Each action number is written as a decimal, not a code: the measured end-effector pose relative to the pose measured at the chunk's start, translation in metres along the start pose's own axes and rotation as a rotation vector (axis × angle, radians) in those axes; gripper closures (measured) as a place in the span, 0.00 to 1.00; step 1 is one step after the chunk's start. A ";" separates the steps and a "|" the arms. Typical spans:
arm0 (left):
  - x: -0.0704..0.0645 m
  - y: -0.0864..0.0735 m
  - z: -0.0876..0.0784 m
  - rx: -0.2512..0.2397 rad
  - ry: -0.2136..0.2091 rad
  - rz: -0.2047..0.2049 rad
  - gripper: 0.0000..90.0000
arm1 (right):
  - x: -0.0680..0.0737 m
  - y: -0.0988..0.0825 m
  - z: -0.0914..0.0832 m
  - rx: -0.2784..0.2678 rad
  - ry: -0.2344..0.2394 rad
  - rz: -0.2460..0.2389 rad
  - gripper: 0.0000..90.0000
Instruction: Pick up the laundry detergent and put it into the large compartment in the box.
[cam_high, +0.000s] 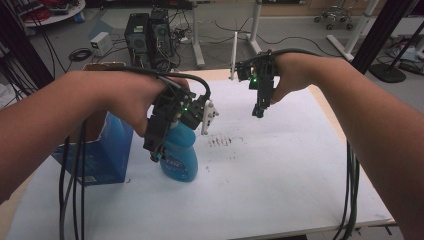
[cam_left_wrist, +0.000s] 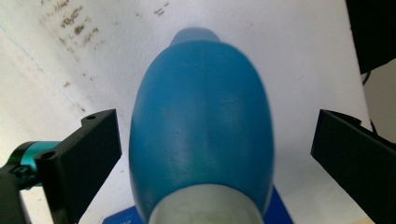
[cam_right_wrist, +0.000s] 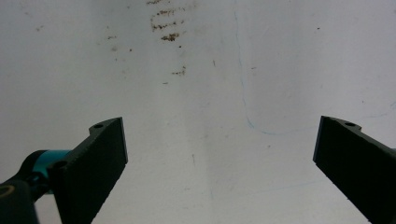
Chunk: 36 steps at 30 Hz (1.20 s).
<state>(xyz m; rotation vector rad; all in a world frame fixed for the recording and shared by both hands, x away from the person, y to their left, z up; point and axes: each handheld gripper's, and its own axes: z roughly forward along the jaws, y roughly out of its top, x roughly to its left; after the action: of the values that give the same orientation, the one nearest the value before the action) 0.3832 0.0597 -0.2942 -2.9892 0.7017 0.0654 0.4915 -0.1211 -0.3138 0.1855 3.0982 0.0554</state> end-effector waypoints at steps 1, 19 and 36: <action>0.001 -0.001 0.001 0.002 0.003 -0.001 0.02 | 0.000 0.000 0.000 0.001 -0.001 -0.002 0.02; 0.005 -0.007 0.008 -0.035 -0.005 -0.037 0.03 | -0.001 -0.003 -0.001 -0.002 -0.005 0.004 0.02; 0.003 -0.007 0.007 -0.046 0.008 -0.045 0.07 | -0.002 -0.002 -0.001 -0.004 -0.006 0.004 0.02</action>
<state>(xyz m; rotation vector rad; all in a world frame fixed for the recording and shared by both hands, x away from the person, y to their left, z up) 0.3890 0.0651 -0.3006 -3.0490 0.6419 0.0675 0.4936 -0.1238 -0.3129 0.1921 3.0916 0.0615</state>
